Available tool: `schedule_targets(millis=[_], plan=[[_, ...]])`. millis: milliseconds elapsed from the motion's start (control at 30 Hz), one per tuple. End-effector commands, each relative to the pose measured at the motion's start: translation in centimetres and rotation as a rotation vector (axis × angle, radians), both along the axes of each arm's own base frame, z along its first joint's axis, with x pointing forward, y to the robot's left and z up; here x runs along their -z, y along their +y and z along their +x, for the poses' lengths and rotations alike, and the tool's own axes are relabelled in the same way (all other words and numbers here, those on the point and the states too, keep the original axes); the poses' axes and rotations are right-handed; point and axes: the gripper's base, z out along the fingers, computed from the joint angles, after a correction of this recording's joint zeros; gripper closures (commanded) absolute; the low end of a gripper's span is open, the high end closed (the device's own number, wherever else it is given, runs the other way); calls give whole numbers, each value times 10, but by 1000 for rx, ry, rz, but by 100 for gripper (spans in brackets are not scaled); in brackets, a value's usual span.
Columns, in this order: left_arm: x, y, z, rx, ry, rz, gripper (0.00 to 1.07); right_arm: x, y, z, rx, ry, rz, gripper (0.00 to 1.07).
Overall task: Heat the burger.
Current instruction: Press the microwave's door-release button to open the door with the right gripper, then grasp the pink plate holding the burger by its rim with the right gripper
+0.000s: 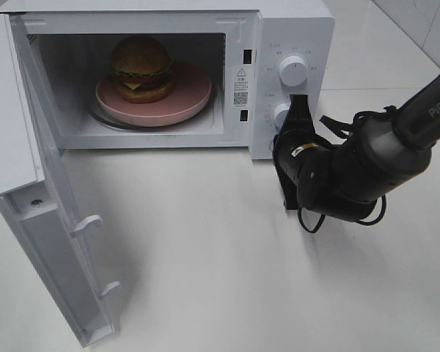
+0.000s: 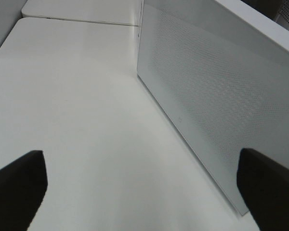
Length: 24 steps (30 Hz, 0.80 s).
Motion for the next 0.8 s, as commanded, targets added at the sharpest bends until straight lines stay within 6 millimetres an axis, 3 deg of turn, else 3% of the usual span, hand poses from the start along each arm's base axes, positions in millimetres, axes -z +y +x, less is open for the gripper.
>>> schedule_targets(millis=[33,233,500,800], plan=[[1,-1,-1,4,-6,-5,7,-10,0,-8,-20,-35,-7,107],[1,-1,-1,4,-6,-5,7,-8,-1,-28,-131,64,-46,107],[1,-1,-1,4,-6,-5,7,-20,-9,-44,-175,57,-68,107],[1,-1,-1,4,-6,-5,7,-42,-3,-66,-504,110,-285,107]])
